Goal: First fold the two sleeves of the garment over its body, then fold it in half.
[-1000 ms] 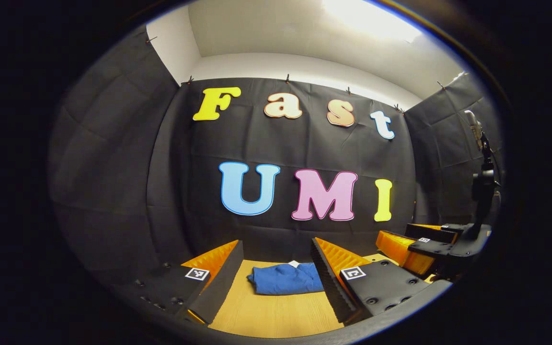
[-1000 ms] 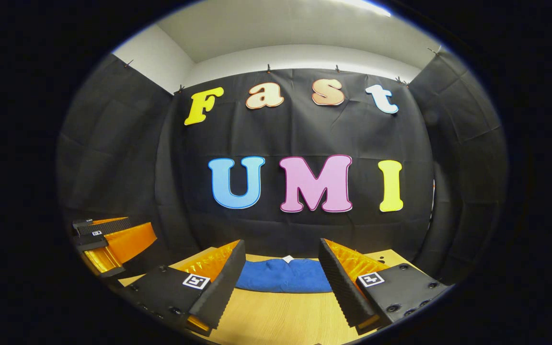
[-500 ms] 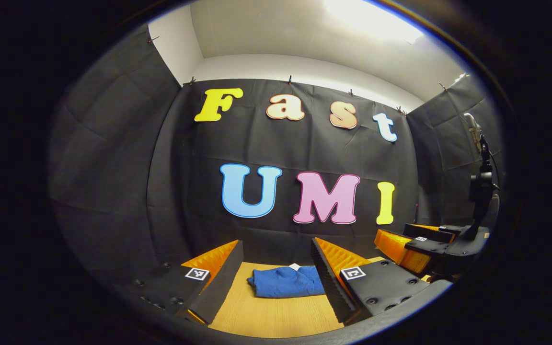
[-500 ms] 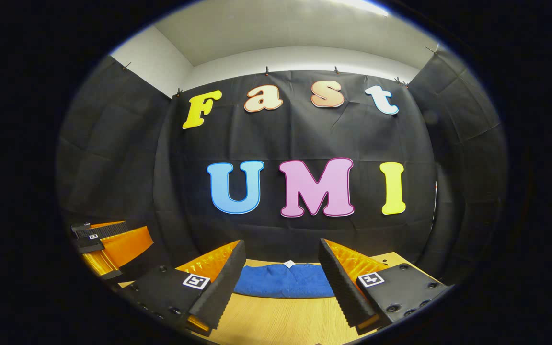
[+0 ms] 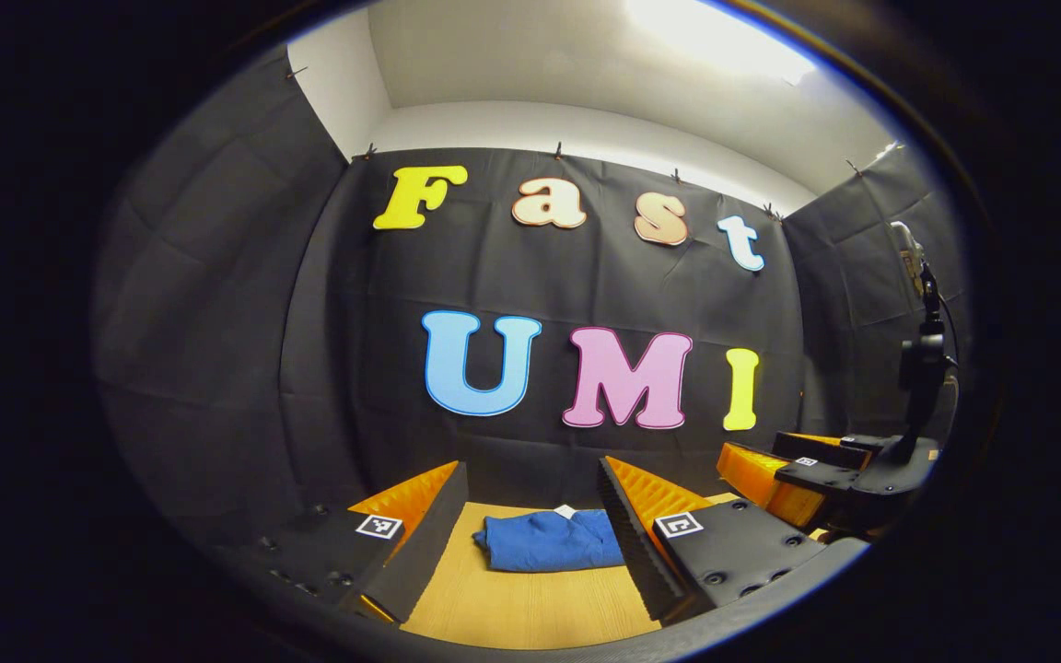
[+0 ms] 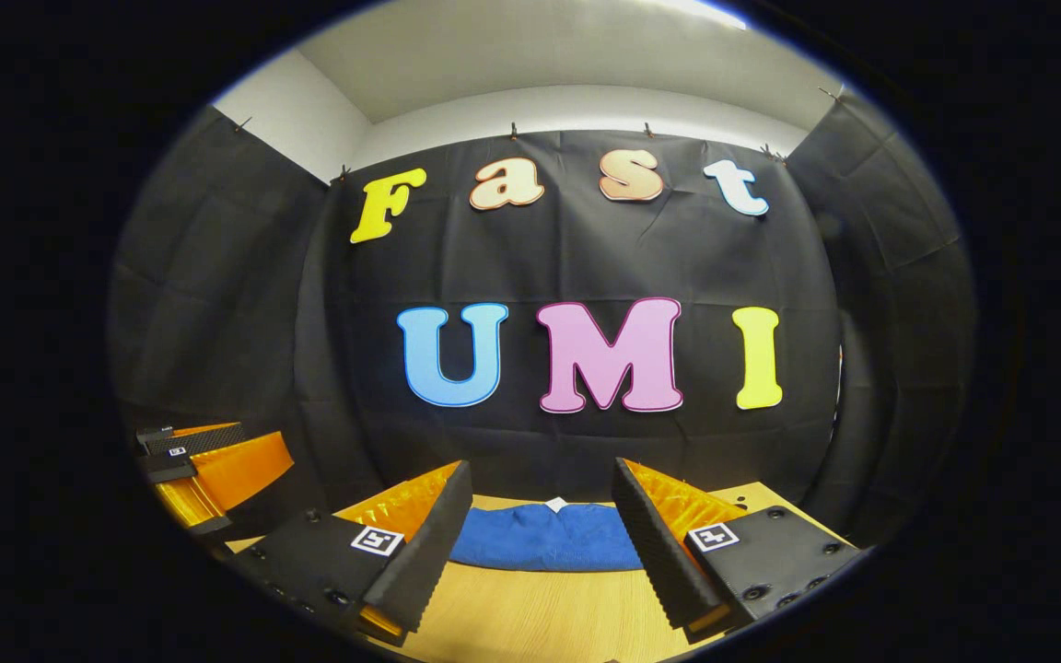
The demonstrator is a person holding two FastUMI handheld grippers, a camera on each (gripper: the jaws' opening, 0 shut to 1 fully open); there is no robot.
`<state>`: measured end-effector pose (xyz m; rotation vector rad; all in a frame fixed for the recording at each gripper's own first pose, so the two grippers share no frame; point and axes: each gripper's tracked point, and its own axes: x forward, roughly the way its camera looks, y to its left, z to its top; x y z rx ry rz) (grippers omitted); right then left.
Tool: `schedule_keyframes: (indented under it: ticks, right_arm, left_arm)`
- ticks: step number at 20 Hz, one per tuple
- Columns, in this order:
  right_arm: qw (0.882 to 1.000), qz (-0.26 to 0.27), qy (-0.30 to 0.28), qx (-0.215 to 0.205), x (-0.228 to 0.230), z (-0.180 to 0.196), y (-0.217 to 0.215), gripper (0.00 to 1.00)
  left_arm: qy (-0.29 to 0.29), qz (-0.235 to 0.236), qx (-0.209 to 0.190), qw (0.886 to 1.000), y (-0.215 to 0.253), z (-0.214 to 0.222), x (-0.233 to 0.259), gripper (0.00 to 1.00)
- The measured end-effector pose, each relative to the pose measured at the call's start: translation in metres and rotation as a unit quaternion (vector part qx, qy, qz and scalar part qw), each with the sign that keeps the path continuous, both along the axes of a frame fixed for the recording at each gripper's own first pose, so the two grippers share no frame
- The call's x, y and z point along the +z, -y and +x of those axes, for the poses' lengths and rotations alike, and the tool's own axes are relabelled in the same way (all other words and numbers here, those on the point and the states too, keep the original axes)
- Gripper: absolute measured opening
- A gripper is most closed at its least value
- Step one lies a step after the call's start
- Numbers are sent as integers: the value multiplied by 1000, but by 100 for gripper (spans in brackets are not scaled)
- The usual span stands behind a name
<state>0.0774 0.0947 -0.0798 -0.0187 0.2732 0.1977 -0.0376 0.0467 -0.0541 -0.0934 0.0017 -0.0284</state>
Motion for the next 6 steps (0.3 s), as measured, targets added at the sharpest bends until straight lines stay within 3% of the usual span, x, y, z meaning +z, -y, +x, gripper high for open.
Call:
schedule_keyframes:
  ticks: [6]
  right_arm:
    - [1000, -2, -2, 2, -4, 0, 0, 96]
  left_arm:
    - [-1, -4, 0, 1000, 0, 2, -1, 80]
